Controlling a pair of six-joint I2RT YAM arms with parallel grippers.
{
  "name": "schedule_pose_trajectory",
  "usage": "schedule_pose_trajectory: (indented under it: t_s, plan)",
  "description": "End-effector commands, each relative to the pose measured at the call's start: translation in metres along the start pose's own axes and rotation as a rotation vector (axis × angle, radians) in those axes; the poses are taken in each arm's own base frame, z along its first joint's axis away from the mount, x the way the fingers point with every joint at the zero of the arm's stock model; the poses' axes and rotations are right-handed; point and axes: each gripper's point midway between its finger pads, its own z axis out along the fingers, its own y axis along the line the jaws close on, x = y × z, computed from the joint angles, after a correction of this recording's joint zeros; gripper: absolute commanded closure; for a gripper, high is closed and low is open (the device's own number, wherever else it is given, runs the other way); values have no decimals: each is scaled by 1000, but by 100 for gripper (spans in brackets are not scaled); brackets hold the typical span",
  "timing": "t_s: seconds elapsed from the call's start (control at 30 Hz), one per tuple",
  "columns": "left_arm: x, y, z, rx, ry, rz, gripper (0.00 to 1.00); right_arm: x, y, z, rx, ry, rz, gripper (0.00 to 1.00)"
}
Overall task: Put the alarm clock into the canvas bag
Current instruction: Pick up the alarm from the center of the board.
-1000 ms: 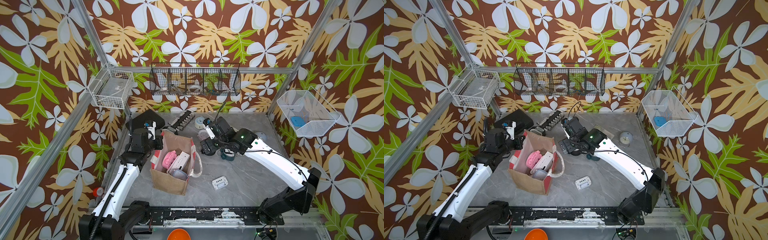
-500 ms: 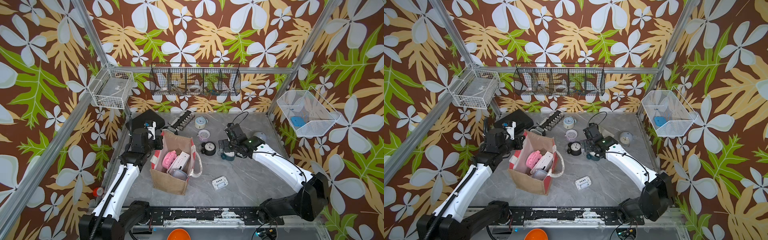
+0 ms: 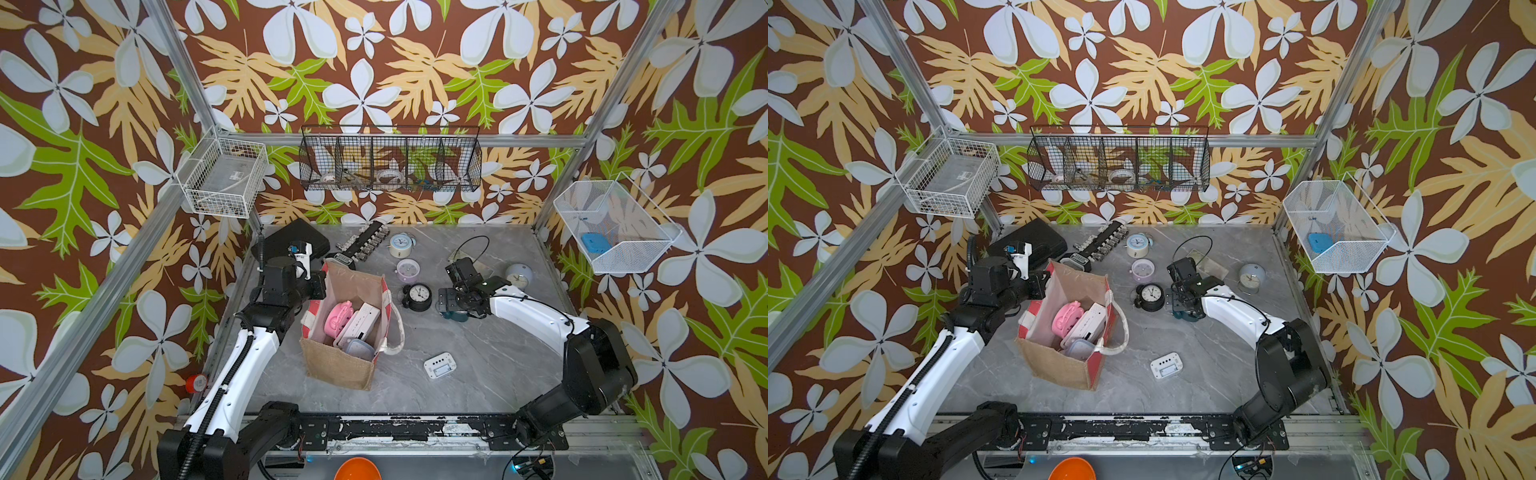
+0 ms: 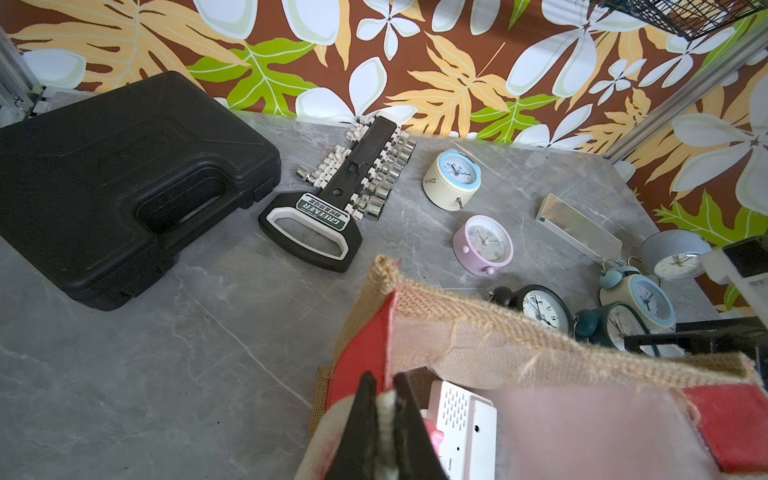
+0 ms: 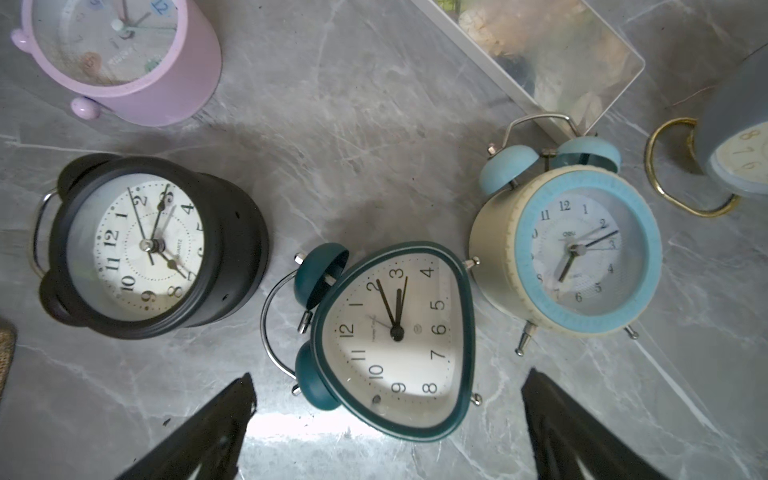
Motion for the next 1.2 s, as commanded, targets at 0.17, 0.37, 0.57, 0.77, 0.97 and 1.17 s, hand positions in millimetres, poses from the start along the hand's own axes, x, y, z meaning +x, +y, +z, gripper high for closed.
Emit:
schedule_pose_trajectory:
  t_s: [0.17, 0.37, 0.57, 0.77, 0.97, 1.17]
  plan:
    - [-8, -2, -3, 7, -24, 14, 100, 1, 4, 18, -4, 20, 21, 2]
    - [-8, -2, -3, 5, -24, 13, 100, 9, 2, 31, 3, 52, 19, 6]
    - [-7, -1, -3, 3, -23, 13, 100, 12, 1, 35, -3, 65, 19, 9]
    - [-7, -2, -3, 3, -24, 13, 100, 14, -1, 38, -5, 70, 23, 12]
    - [-7, -1, -3, 1, -24, 14, 100, 17, -1, 43, -10, 76, 25, 13]
    - [-7, -1, -2, 1, -23, 14, 100, 16, 1, 46, -18, 73, 22, 15]
